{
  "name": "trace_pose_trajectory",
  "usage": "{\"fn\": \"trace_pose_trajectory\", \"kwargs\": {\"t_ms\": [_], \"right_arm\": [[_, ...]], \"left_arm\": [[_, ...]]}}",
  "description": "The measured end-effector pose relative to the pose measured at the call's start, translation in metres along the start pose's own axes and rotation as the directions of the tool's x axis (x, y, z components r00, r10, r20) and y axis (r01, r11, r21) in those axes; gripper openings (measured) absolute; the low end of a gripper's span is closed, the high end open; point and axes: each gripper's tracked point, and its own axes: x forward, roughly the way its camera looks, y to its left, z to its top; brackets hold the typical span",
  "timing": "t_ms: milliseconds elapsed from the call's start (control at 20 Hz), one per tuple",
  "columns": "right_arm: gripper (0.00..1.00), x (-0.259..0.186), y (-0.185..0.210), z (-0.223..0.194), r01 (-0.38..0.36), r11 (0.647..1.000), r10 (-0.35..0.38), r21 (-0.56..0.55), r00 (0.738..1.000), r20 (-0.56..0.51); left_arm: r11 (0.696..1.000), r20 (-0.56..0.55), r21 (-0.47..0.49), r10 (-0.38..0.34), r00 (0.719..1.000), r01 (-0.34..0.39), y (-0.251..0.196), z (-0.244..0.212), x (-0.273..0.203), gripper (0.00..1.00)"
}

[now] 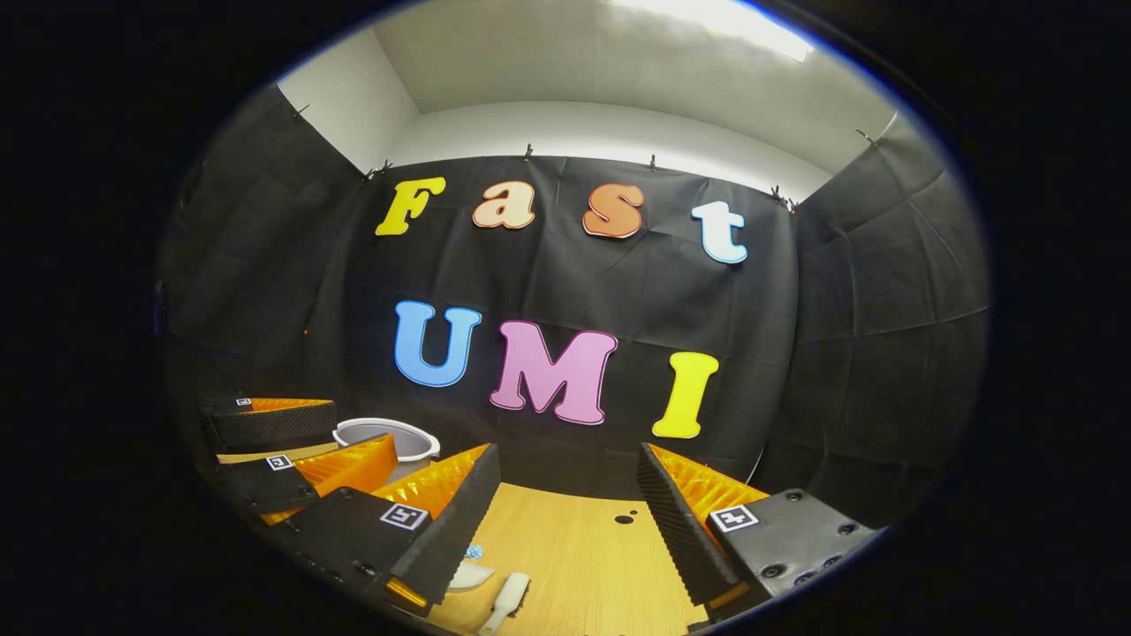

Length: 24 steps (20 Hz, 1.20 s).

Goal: Pick up the small broom and dustpan from the desktop, sweep the trash into the dustpan with the broom, and then empty the trash into the garbage bin.

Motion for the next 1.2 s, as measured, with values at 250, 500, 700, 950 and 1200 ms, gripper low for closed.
{"fn": "trace_pose_trajectory", "kwargs": {"t_ms": [250,500,700,950,1200], "right_arm": [[0.99,0.001,0.005,-0.007,-0.023,1.0,0.023,0.0,0.999,-0.022],[0.97,0.002,0.012,-0.009,-0.05,0.998,0.05,0.024,0.998,-0.028],[0.99,0.001,0.015,-0.008,-0.07,0.997,0.07,0.029,0.997,-0.023],[0.99,0.006,0.011,-0.008,-0.056,0.998,0.056,0.025,0.998,-0.019],[0.99,0.01,0.01,-0.025,-0.043,0.998,0.046,0.044,0.996,-0.075]], "left_arm": [[1.0,0.001,0.017,-0.001,1.0,0.001,-0.002,0.001,0.002,0.81],[0.999,-0.004,0.031,-0.009,1.0,0.009,-0.003,0.001,0.003,0.81],[1.0,0.01,0.028,-0.009,1.0,0.009,-0.001,0.004,0.003,0.81],[1.0,0.005,0.013,-0.006,1.0,0.006,0.0,0.0,0.007,0.81],[1.0,-0.012,-0.004,0.001,1.0,-0.001,0.005,-0.006,0.009,0.81]]}}
